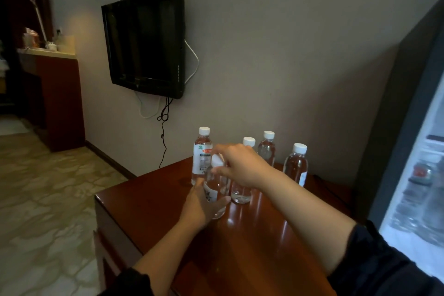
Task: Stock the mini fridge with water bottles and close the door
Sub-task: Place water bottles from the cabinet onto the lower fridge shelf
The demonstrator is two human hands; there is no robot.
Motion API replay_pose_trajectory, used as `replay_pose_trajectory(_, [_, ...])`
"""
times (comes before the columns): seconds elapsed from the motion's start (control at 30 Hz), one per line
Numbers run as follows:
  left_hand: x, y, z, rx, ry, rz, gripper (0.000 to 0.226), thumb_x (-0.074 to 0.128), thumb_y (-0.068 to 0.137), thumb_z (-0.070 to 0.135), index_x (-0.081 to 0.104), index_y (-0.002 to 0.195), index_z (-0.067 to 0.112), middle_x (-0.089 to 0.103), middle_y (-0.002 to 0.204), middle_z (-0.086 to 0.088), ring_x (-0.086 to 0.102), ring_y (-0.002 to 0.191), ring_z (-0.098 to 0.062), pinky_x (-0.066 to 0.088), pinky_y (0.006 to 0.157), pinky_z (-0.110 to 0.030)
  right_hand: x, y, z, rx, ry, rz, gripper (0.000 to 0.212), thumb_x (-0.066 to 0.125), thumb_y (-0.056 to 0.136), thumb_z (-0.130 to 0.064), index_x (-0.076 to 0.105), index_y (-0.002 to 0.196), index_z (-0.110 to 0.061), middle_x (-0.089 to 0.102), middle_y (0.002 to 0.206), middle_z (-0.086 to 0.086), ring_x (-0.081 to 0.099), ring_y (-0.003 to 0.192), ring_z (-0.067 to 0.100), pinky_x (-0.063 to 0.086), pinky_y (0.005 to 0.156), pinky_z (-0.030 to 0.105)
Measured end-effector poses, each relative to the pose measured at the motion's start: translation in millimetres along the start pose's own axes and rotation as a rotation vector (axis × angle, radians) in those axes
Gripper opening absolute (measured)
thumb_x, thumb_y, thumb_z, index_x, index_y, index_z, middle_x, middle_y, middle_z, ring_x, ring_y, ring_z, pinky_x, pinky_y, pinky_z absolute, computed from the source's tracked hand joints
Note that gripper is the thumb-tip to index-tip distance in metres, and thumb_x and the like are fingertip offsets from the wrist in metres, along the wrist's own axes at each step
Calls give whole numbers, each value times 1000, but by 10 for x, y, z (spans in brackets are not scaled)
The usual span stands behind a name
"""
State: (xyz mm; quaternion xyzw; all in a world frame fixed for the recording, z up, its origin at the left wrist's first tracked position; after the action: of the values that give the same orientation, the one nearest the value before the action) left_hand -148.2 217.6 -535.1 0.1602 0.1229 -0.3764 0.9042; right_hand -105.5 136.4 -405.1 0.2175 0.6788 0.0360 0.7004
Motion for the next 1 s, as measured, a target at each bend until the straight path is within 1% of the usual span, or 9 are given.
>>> replay_pose_trajectory(0.13, [37, -248, 94, 29, 32, -28, 53, 76, 71, 38, 45, 114, 31, 55, 108, 12, 53, 99, -9, 49, 85, -30, -94, -197, -11, 24, 8, -10, 36, 59, 89, -34, 52, 118, -15, 66, 101, 11, 60, 96, 33, 40, 71, 33])
replay_pose_trajectory(0.3, [190, -517, 287, 111, 84, -156, 38, 75, 72, 38, 50, 100, 27, 62, 101, 7, 61, 95, -14, 54, 87, -39, -301, -536, 170, 107, 16, -27, 35, 60, 86, -44, 55, 104, -15, 60, 92, 10, 59, 96, 35, 40, 71, 34])
replay_pose_trajectory(0.43, [370, -687, 620, 202, 144, -260, 55, 68, 59, 57, 54, 100, 23, 65, 98, 3, 63, 94, -16, 54, 86, -43, -590, -894, 334, 169, 33, 30, 30, 62, 83, -46, 48, 87, -21, 52, 80, 1, 58, 89, 32, 38, 69, 32])
replay_pose_trajectory(0.57, [637, -858, 991, 293, 126, -372, 44, 73, 73, 41, 54, 109, 22, 63, 106, 5, 61, 97, -10, 51, 87, -29, -907, -1305, 503, 202, 164, 114, 26, 71, 78, -42, 55, 84, -22, 57, 78, -3, 54, 78, 18, 39, 69, 30])
replay_pose_trajectory(0.67, [846, -971, 1198, 351, 133, -441, 57, 71, 69, 49, 54, 114, 17, 64, 108, 0, 61, 101, -14, 51, 91, -38, -1006, -1644, 677, 219, 317, 56, 34, 78, 74, -33, 61, 99, -17, 63, 92, -5, 58, 83, 12, 45, 77, 27])
replay_pose_trajectory(0.73, [989, -1029, 1303, 361, 102, -488, 56, 72, 71, 45, 53, 118, 19, 65, 110, 2, 62, 103, -12, 50, 94, -39, -1044, -1878, 782, 254, 425, 31, 44, 80, 72, -27, 59, 109, -16, 66, 100, -3, 62, 90, 14, 50, 82, 28])
replay_pose_trajectory(0.8, [1148, -1080, 1413, 362, 78, -537, 49, 72, 77, 37, 53, 119, 21, 65, 109, 5, 62, 103, -9, 51, 93, -33, -1096, -2091, 867, 279, 545, 39, 42, 80, 73, -18, 58, 109, -21, 67, 98, -6, 64, 88, 5, 51, 80, 21])
replay_pose_trajectory(0.9, [1409, -1172, 1619, 370, 37, -603, 39, 69, 81, 28, 54, 114, 16, 64, 102, 6, 60, 97, -5, 49, 82, -15, -1175, -2373, 965, 307, 639, 25, 40, 73, 78, -8, 57, 113, -18, 67, 99, -8, 63, 85, -6, 47, 76, 10])
replay_pose_trajectory(1.0, [1682, -1243, 1794, 392, 6, -646, 24, 67, 84, 23, 52, 103, 26, 60, 91, 15, 58, 86, 2, 47, 74, -10, -1280, -2614, 1114, 339, 643, 77, 38, 71, 82, -11, 57, 117, -14, 68, 108, 11, 64, 93, 13, 53, 86, 27])
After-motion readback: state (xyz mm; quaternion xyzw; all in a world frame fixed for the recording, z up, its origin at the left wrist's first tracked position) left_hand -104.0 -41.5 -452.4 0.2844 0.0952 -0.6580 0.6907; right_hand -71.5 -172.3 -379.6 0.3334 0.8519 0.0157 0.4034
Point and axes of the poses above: each hand's wrist, its own y-axis towards the middle knuckle, its own x-axis out of the palm, z = x × y, the point moved 5 cm from there along y, towards the middle knuckle
